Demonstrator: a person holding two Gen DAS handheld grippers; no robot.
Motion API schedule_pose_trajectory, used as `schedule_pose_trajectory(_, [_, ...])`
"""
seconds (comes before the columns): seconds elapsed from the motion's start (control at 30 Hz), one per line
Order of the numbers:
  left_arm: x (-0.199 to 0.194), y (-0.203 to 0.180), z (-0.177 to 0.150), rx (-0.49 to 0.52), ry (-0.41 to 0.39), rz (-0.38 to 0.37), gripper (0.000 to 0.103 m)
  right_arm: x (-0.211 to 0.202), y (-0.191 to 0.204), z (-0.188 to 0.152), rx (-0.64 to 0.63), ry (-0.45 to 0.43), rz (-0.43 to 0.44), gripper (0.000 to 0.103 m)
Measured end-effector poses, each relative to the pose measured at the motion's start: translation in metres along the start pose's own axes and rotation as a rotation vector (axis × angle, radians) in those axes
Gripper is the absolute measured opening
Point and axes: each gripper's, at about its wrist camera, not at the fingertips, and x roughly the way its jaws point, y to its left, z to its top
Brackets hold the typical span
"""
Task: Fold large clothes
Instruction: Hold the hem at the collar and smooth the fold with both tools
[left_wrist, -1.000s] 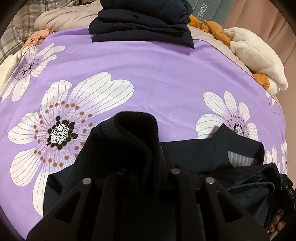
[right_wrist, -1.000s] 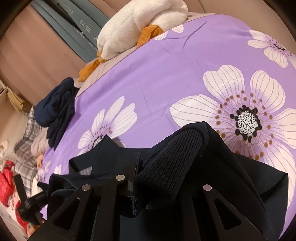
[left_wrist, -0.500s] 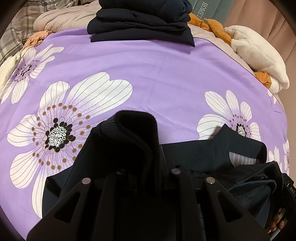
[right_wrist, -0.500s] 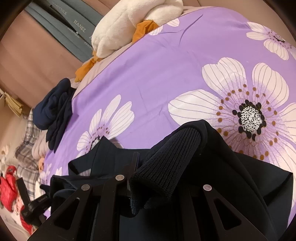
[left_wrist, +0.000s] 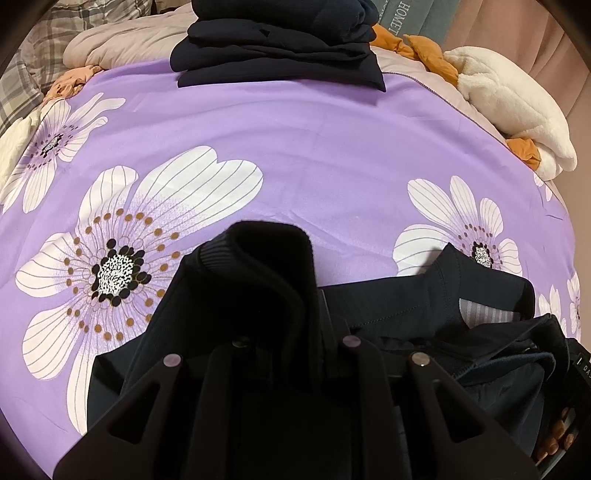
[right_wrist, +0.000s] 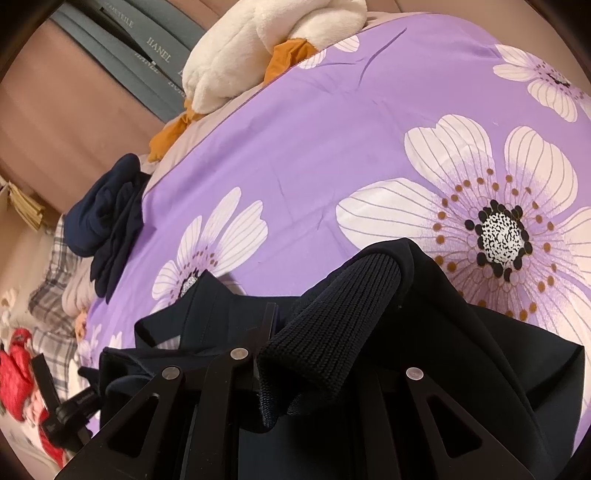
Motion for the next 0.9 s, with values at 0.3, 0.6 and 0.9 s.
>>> schedule_pose_trajectory(0.3, [0.001,0.004,0.003,-0.016,0.019,-0.027,0.020,0.000,-0.001,0.007,0.030,0.027,0.025,0.019])
schedule_pose_trajectory(0.6, [-0.001,-0.001,0.004,-0.008,0.010,-0.009,0.020,-0.004,0.002,0.010,0.034,0.029,0.044,0.037])
schedule_pose_trajectory(0.9, [-0.006,0.005,0.005,-0.043,-0.012,-0.063,0.023,-0.009,0.002,0.015,0.033,0.021,0.021,0.044])
